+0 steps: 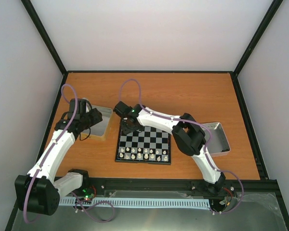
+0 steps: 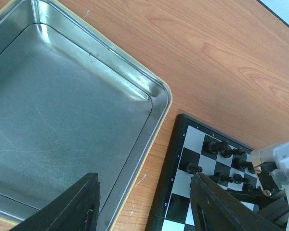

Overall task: Set up the chess pieces on the board
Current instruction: Pick up the chess piece from the chessboard.

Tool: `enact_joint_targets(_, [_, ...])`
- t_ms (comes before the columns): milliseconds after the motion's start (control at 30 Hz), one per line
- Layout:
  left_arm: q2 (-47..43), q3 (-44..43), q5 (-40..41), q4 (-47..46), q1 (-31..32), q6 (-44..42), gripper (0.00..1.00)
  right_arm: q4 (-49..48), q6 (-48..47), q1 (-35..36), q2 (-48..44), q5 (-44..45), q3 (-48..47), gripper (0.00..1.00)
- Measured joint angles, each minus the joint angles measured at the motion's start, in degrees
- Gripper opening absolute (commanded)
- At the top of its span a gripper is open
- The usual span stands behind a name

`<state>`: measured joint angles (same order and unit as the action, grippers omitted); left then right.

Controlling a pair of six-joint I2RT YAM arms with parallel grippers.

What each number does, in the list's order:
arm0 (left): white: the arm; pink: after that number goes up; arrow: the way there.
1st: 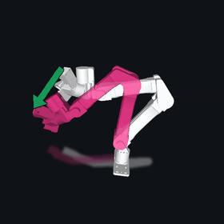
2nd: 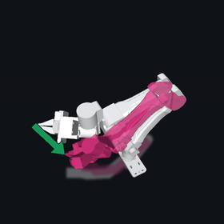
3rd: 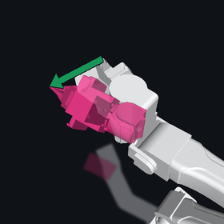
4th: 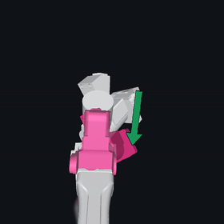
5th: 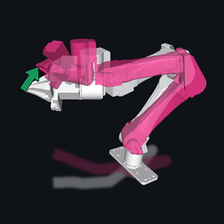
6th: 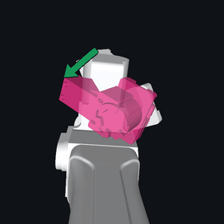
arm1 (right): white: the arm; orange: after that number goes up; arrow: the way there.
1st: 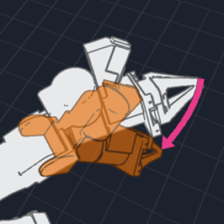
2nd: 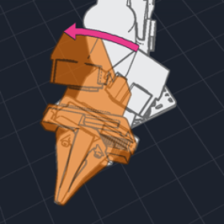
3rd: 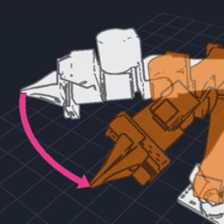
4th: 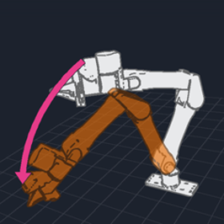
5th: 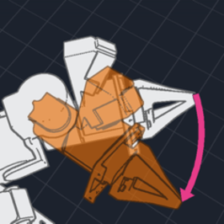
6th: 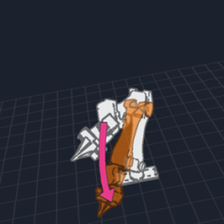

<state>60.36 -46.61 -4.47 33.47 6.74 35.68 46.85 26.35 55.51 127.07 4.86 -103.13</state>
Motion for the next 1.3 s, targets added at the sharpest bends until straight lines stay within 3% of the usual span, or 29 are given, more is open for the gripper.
enact_joint_targets(267, [0.0,0.2,-0.4,0.0,0.0,0.0,0.53,0.6,0.1,-1.2,0.0,0.5,-1.7,0.31])
enact_joint_targets(933, [0.0,0.6,-1.2,-0.1,0.0,0.0,0.53,3.0,3.5,-1.4,2.5,3.7,-2.2,0.23])
enact_joint_targets(1300, [0.0,0.6,-1.6,-0.1,0.0,-0.1,0.53,2.6,4.7,-2.3,2.7,3.3,-2.6,0.03])
